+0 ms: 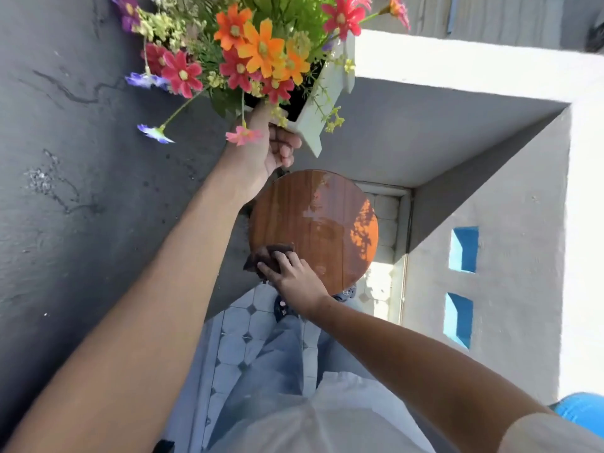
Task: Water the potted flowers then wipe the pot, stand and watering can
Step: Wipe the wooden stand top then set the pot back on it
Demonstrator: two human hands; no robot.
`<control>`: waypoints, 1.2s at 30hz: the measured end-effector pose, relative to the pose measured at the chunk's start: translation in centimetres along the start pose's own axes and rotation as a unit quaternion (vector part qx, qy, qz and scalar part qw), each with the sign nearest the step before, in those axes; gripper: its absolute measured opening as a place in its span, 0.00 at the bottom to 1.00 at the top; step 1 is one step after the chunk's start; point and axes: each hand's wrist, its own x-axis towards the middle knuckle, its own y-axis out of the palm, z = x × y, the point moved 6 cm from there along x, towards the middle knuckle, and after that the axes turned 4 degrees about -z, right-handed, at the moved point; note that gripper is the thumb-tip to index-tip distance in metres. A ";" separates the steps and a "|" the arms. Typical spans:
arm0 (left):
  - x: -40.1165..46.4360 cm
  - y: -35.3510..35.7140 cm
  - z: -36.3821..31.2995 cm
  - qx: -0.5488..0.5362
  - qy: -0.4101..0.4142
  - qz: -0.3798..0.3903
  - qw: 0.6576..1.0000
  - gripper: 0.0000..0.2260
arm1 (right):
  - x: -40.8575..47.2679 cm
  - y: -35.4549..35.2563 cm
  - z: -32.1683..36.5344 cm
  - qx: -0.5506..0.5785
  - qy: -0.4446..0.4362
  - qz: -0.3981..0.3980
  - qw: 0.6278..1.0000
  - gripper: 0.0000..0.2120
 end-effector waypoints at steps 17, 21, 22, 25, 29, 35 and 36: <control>0.5 0.8 -1.5 0.018 -0.002 0.006 1.000 0.15 | 1.0 -4.4 -19.9 0.164 0.336 -0.035 0.927 0.41; 1.0 1.0 -2.1 0.022 0.000 0.001 1.000 0.16 | 0.8 -6.0 -13.7 0.101 0.272 -0.115 0.950 0.19; 1.2 1.1 -2.3 0.023 0.000 0.001 1.000 0.16 | 0.7 -6.0 -11.6 0.098 0.231 -0.122 0.960 0.18; 1.4 1.6 -3.1 0.032 0.006 -0.002 0.999 0.15 | 0.1 -3.2 -6.8 0.098 0.152 -0.086 0.980 0.18; 1.5 2.3 -4.0 0.039 0.018 0.005 0.999 0.15 | 1.8 -0.9 -1.5 0.122 0.046 -0.012 0.991 0.19; 2.1 2.6 -4.3 0.040 0.024 0.007 0.999 0.14 | 6.3 -2.2 -3.0 0.094 -0.027 -0.025 0.995 0.20; 2.2 2.5 -4.3 0.044 0.023 0.008 0.999 0.14 | 7.1 -3.0 -5.1 0.092 0.007 -0.048 0.995 0.20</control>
